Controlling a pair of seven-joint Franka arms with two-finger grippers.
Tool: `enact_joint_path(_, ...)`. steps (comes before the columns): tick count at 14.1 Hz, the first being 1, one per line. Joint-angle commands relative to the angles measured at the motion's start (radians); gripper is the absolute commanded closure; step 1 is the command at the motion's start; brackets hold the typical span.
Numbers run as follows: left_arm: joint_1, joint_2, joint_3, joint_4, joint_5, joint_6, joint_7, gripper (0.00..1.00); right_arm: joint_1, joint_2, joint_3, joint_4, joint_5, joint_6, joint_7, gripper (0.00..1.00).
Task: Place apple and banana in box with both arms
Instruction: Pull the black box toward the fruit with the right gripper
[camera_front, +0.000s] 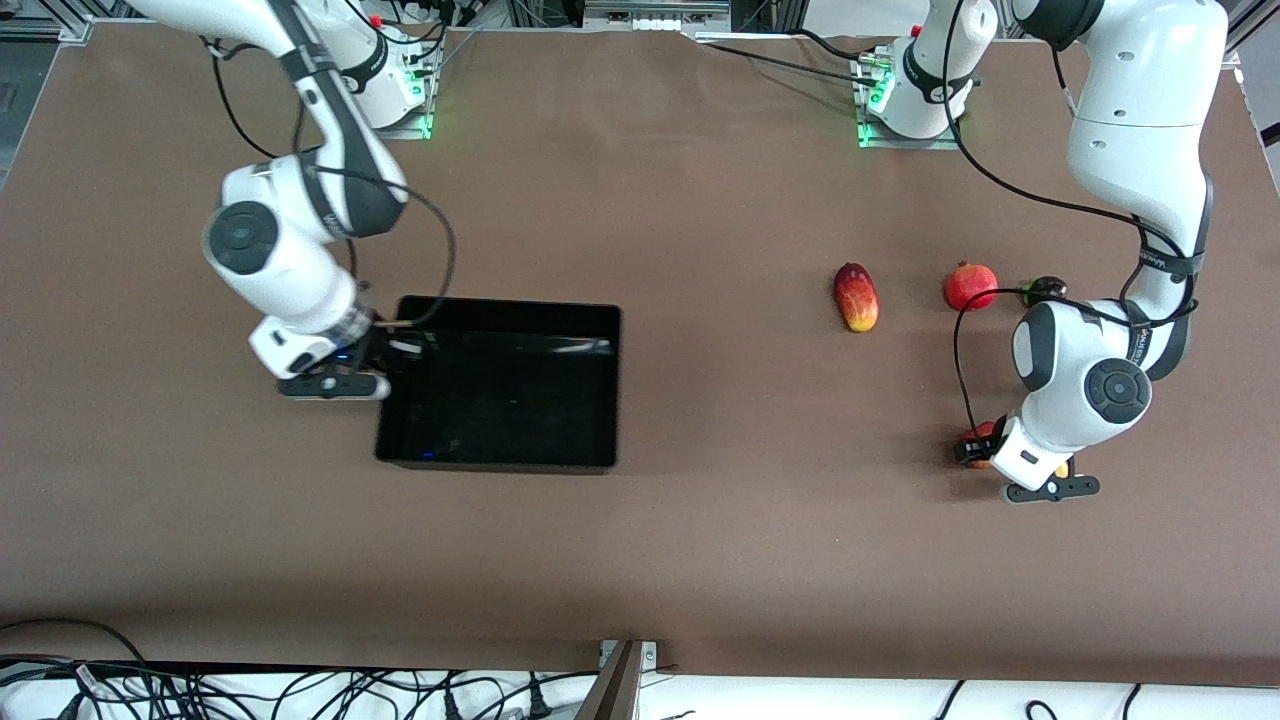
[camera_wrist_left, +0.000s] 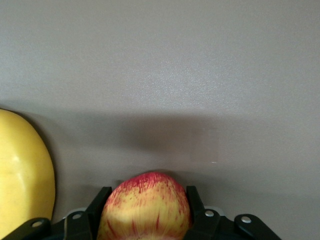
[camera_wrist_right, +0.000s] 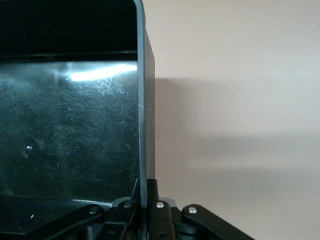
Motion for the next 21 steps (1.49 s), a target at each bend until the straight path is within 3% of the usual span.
enact_joint_path(1, -0.001, -0.014, 0.001, -0.054, 0.009, 0.064, -0.012, 0.73, 0.129, 0.155, -0.007, 0.197, 0.016, -0.026, 0.202, 1.0)
enact_joint_path(4, -0.001, -0.014, 0.001, -0.062, 0.008, 0.078, -0.015, 1.0, 0.246, 0.286, -0.01, 0.359, 0.014, -0.023, 0.353, 1.0)
enact_joint_path(7, -0.002, -0.016, 0.001, -0.068, 0.009, 0.075, -0.015, 1.0, 0.32, 0.379, -0.013, 0.47, 0.016, 0.011, 0.379, 1.0)
enact_joint_path(11, -0.008, -0.048, 0.001, -0.069, 0.014, 0.027, -0.009, 1.0, 0.363, 0.423, -0.016, 0.479, 0.014, 0.066, 0.408, 1.0)
enact_joint_path(16, -0.053, -0.207, 0.001, -0.068, 0.017, -0.218, -0.013, 1.0, 0.392, 0.469, -0.016, 0.479, 0.016, 0.109, 0.408, 1.0)
enact_joint_path(17, -0.071, -0.236, 0.001, -0.068, 0.013, -0.255, -0.018, 1.0, 0.389, 0.467, -0.016, 0.479, 0.016, 0.109, 0.398, 0.3)
enact_joint_path(18, -0.085, -0.261, 0.001, -0.068, 0.006, -0.29, -0.027, 1.0, 0.389, 0.46, -0.016, 0.479, 0.013, 0.106, 0.39, 0.0)
enact_joint_path(21, -0.163, -0.321, 0.004, -0.052, 0.003, -0.372, -0.111, 1.0, 0.354, 0.392, -0.018, 0.475, 0.019, 0.044, 0.385, 0.0)
